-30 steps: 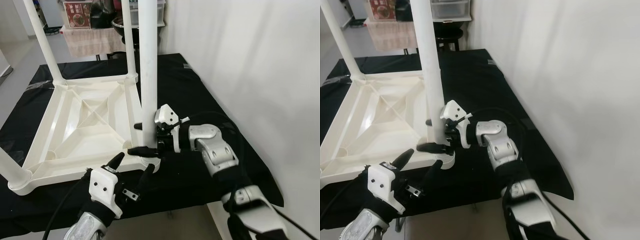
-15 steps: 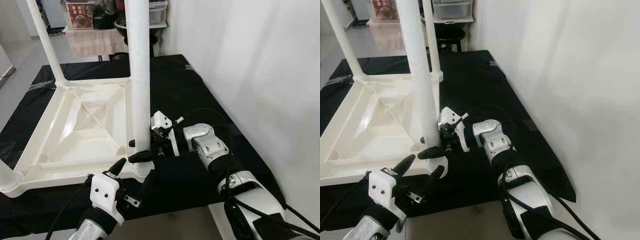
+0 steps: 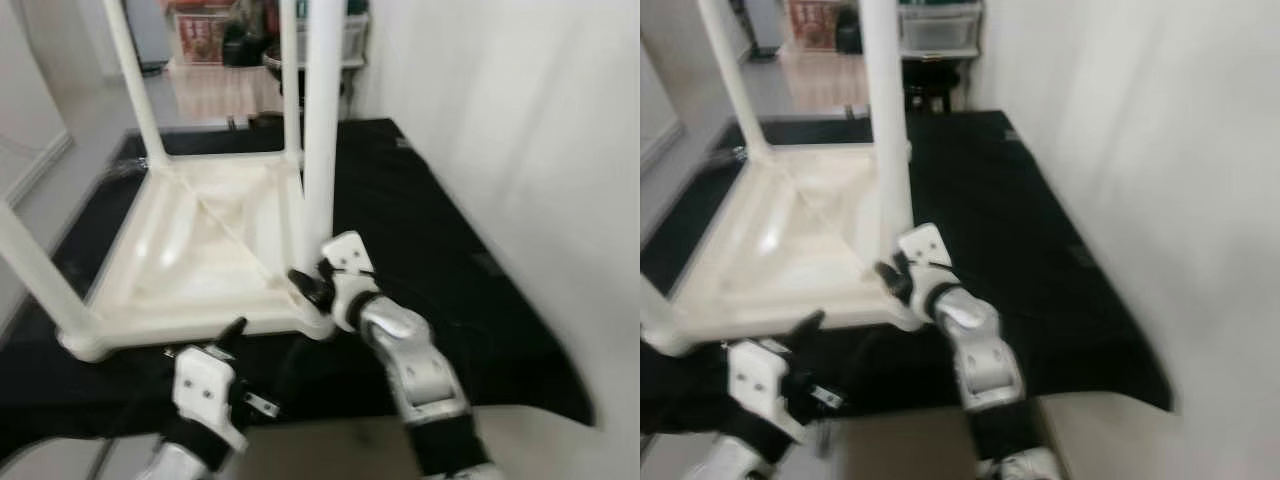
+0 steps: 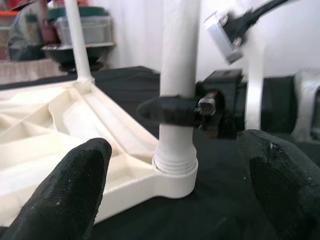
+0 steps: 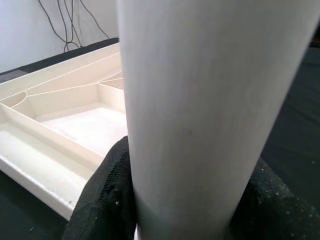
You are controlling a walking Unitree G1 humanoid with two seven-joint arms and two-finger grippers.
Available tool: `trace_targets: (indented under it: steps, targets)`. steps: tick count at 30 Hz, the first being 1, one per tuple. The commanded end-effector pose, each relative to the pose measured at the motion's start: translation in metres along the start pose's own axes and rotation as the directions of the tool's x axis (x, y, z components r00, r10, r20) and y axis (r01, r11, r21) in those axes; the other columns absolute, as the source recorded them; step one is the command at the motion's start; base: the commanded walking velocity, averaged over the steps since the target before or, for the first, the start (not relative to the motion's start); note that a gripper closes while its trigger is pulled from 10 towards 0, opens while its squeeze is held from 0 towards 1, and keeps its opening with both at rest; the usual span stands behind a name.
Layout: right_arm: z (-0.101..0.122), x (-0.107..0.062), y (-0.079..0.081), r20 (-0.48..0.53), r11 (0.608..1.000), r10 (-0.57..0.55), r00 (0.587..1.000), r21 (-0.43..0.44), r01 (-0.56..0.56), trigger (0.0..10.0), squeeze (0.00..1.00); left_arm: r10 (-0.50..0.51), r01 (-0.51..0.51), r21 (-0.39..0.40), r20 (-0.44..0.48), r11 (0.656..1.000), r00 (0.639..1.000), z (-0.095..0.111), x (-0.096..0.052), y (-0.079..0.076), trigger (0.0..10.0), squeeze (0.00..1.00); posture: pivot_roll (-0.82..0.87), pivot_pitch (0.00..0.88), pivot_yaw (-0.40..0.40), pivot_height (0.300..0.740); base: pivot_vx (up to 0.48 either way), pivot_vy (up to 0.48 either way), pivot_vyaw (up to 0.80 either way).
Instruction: Building children table
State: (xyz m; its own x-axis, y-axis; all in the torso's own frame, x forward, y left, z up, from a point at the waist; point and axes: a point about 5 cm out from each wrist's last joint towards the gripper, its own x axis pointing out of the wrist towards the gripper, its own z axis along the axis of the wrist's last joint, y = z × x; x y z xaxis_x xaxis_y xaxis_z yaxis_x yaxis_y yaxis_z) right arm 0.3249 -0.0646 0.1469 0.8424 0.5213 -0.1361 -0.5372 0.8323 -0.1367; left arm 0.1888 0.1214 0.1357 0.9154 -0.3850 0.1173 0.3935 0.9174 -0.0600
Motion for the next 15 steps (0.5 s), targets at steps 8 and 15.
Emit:
trace_targets:
  steps: [8,15]
  targets:
    - [-0.010,0.005,0.014,-0.120,0.999,-0.032,0.992,-0.042,0.027,0.0,0.00,0.004,-0.004,0.005,-0.010,1.000,1.000,-0.003,0.003,0.000,10.0,0.00,-0.04,0.068,-0.025,0.740,0.000,0.000,0.00]
    - [0.030,0.007,0.045,0.150,0.838,0.533,0.833,0.042,-0.544,10.0,1.00,0.001,-0.002,-0.001,-0.007,1.000,1.000,-0.001,0.003,0.000,10.0,0.00,-0.05,0.086,-0.017,0.740,0.000,0.000,0.00]
